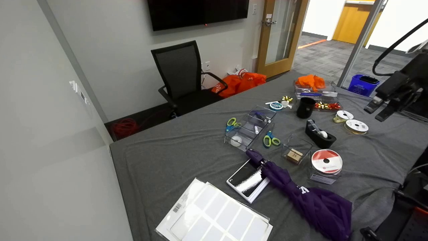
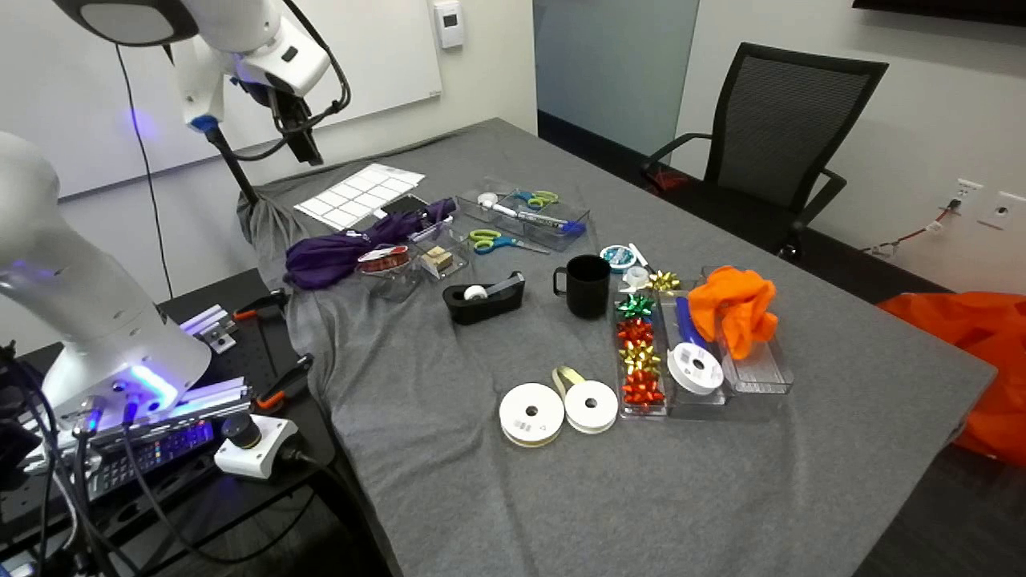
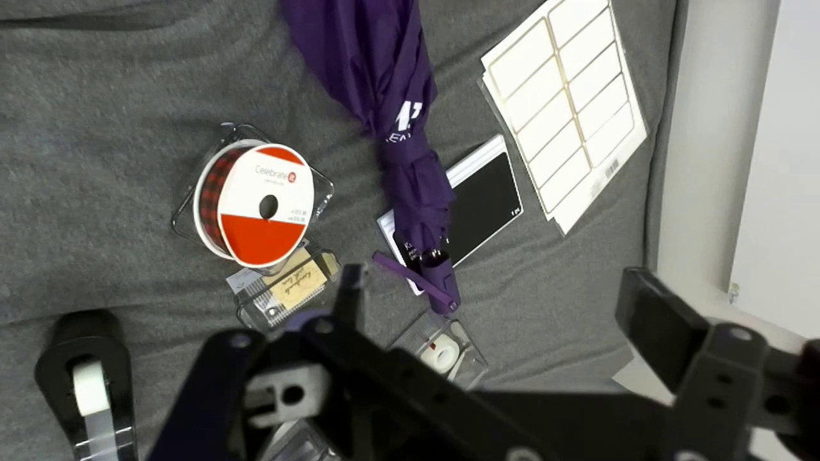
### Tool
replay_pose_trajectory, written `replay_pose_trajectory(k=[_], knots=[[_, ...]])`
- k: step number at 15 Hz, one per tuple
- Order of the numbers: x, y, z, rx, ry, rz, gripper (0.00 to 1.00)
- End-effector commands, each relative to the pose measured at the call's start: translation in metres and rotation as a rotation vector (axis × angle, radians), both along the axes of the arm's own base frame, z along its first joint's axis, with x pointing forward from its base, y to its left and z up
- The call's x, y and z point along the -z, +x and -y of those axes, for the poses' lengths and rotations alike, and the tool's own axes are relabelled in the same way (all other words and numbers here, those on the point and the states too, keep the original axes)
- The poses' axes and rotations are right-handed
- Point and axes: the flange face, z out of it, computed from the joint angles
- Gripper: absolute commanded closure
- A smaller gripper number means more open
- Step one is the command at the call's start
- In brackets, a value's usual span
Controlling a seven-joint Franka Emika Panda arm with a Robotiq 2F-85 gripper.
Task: Put the white object inside the container
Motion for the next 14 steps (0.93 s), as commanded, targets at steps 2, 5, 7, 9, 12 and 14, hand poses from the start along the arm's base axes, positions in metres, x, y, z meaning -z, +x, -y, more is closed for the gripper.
replay_pose_trajectory(k=[2,5,7,9,12,14], knots=[[0.011,0.004,0.005,-0.017,0.001,-0.017,0.0],[0.012,0.006,0.005,-0.021,-0.001,-0.021,0.0],[0.016,0.008,0.007,-0.018,0.012,-0.023,0.0],[0.031,0.014,0.018,-0.02,0.047,0.009,0.0],[0.056,0.025,0.04,0.022,0.072,0.043,0.0],[0.079,0.035,0.055,0.055,0.072,0.043,0.0]])
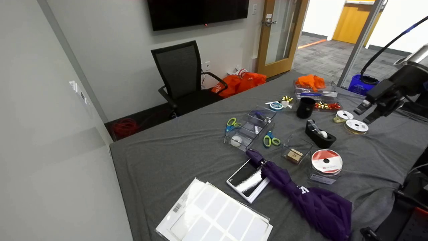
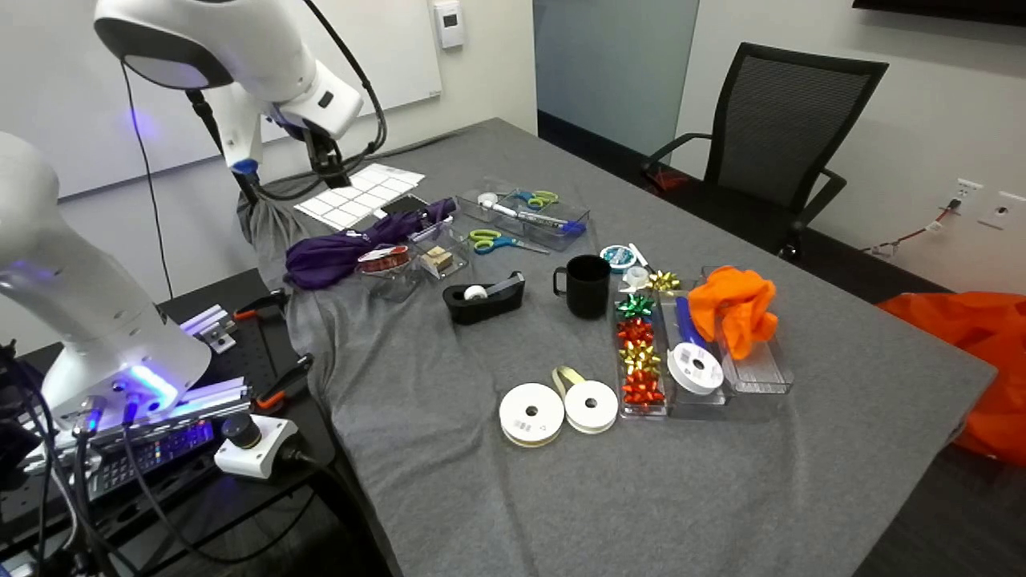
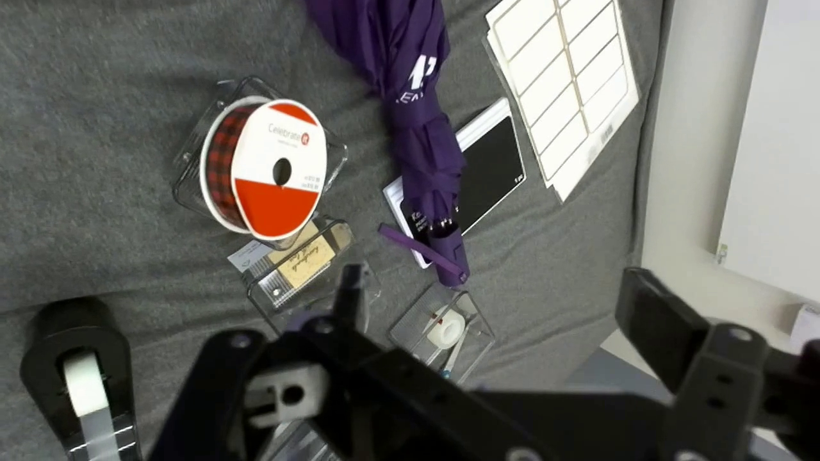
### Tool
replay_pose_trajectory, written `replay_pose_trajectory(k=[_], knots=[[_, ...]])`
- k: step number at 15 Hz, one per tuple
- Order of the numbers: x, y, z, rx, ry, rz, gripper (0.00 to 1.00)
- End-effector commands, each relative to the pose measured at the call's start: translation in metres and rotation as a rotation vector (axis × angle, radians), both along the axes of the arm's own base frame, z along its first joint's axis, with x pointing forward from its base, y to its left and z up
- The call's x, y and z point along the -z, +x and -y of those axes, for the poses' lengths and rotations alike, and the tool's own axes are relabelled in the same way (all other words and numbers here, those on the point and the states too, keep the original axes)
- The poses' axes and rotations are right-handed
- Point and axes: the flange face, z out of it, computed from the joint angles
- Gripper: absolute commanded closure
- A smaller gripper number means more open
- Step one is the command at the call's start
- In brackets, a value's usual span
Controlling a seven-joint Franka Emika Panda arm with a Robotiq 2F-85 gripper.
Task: Put the white object inside the container
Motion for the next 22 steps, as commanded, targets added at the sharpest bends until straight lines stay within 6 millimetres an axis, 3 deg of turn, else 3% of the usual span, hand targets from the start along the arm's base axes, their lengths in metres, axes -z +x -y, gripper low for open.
replay_pose_trajectory(k=[1,5,13,17,22], knots=[[0.044,0.022,0.022,0.04,0.003,-0.001,0.0],[0.093,0.031,0.032,0.03,0.038,-0.06,0.0],[0.169,0.036,0.024,-0.148,0.046,-0.094,0.0],[0.188,0.042,0.03,-0.195,0.024,-0.117,0.0],[0.192,0.047,0.041,-0.226,0.019,-0.132,0.0]])
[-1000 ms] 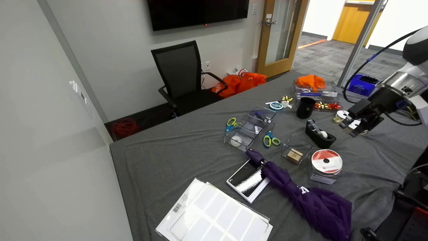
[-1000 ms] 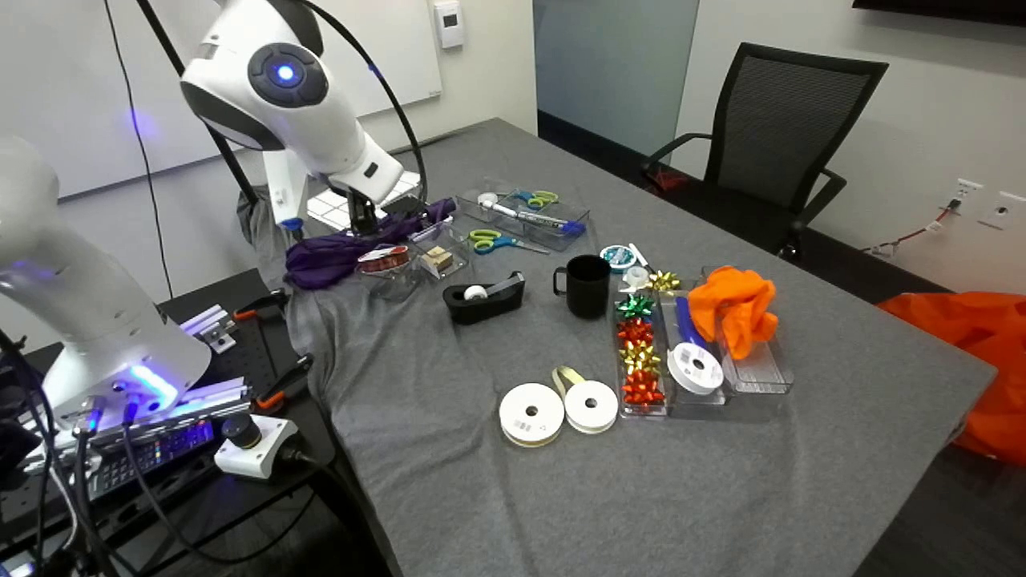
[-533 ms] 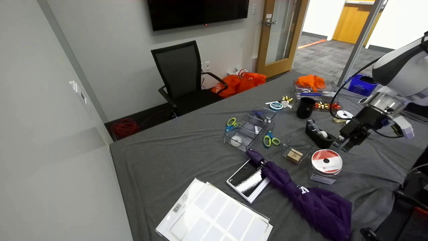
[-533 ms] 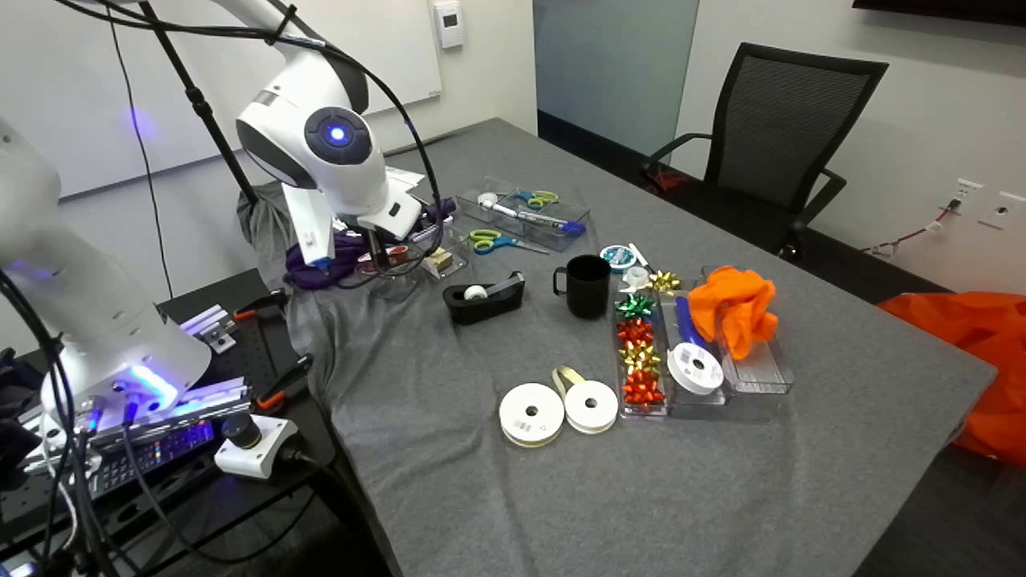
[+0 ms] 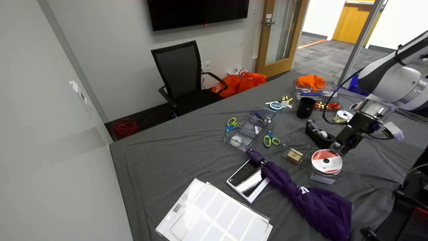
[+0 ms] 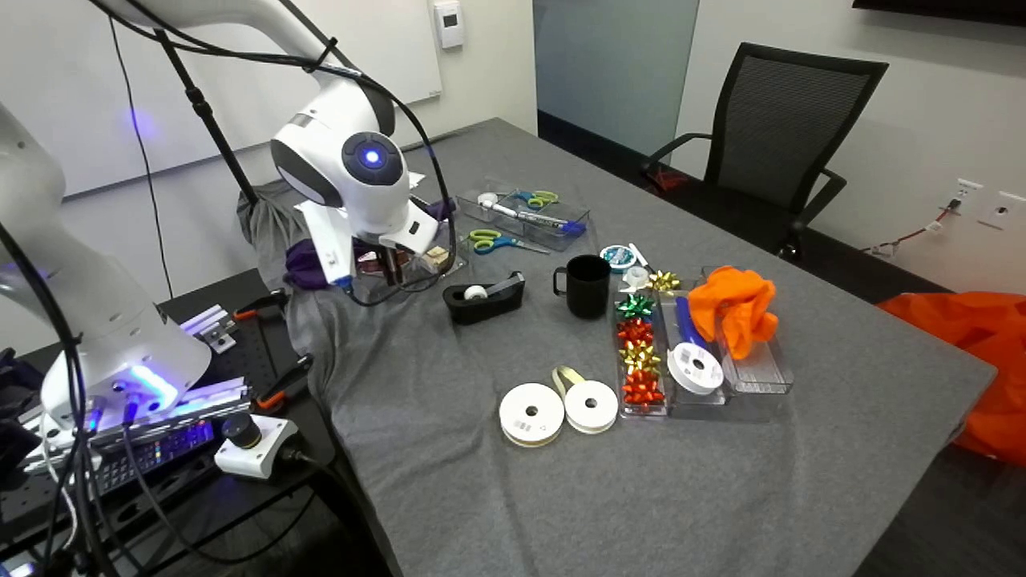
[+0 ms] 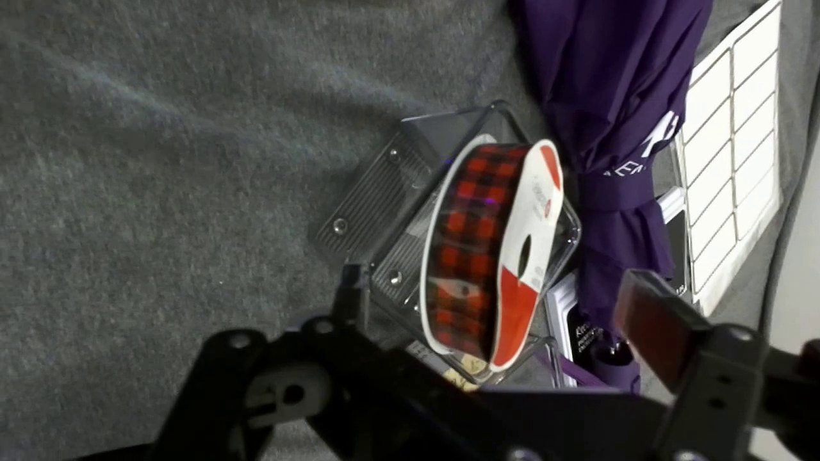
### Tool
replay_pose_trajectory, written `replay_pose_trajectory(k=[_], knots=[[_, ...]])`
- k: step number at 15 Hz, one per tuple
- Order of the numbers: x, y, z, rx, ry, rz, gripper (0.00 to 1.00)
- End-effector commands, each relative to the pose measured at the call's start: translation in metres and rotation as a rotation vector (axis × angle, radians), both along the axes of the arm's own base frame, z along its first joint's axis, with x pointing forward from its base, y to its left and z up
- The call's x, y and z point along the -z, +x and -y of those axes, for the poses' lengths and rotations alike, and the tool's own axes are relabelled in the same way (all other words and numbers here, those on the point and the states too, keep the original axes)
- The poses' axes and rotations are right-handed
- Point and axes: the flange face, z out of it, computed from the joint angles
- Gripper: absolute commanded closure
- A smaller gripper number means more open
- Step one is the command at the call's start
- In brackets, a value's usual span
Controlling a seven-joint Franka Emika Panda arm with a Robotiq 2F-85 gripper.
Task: Put the white object inside the container
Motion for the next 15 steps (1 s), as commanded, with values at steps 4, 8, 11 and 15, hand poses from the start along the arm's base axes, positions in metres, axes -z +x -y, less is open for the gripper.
replay_pose_trajectory(k=[4,8,11,15], knots=[[0.003,0.005,0.015,-0.045,0.068,-0.004,0.0],[0.004,0.003,0.019,-0.054,0.107,-0.003,0.0],[0.005,0.003,0.021,-0.055,0.113,-0.002,0.0],[0.013,0.006,0.019,-0.049,0.121,0.011,0.0]])
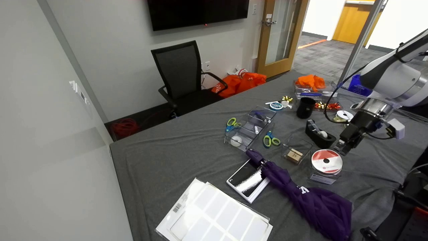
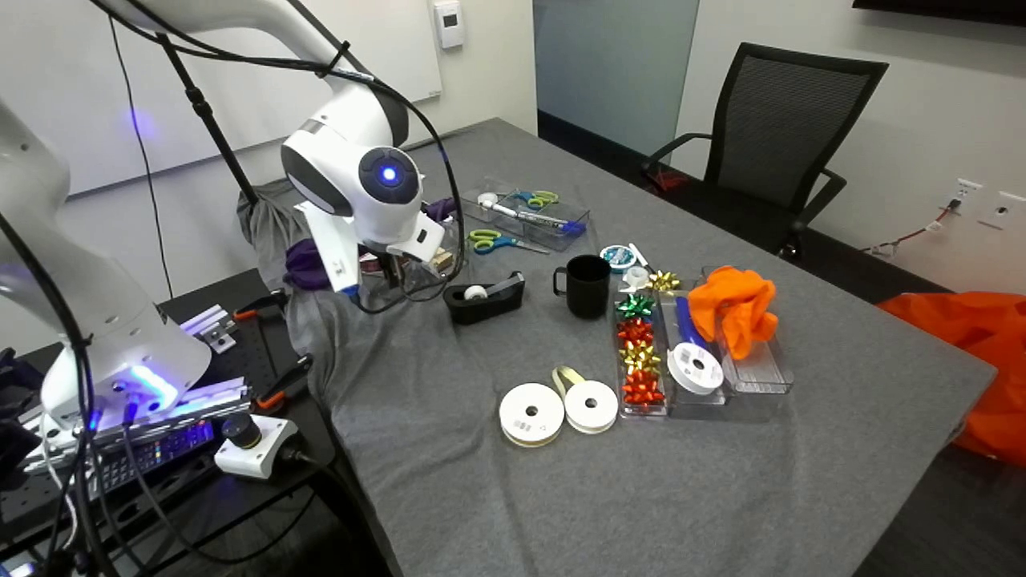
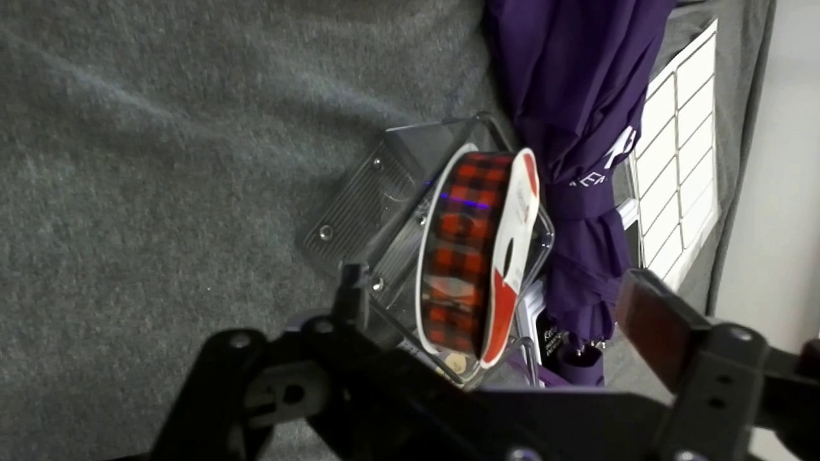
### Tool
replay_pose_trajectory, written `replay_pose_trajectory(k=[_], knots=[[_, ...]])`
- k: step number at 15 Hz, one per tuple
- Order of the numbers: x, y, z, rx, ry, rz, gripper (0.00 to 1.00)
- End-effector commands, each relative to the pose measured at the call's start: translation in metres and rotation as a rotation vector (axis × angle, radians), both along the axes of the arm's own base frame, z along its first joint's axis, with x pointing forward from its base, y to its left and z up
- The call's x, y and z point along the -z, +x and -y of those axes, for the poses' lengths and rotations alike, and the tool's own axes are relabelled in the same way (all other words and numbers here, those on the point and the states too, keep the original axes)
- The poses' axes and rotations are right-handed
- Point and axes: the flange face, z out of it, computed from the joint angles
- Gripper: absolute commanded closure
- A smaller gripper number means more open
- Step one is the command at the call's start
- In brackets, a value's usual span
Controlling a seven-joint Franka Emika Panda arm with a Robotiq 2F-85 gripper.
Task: Put the white object inside the container
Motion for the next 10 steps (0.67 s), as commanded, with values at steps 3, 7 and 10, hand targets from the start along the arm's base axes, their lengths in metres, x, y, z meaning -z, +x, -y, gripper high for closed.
replay_pose_trajectory(k=[3,7,10], knots=[[0.019,0.006,-0.008,-0.016,0.062,0.029,0.0],[0.025,0.007,-0.015,-0.031,0.075,0.033,0.0],[0.025,0.007,-0.016,-0.038,0.07,0.032,0.0]])
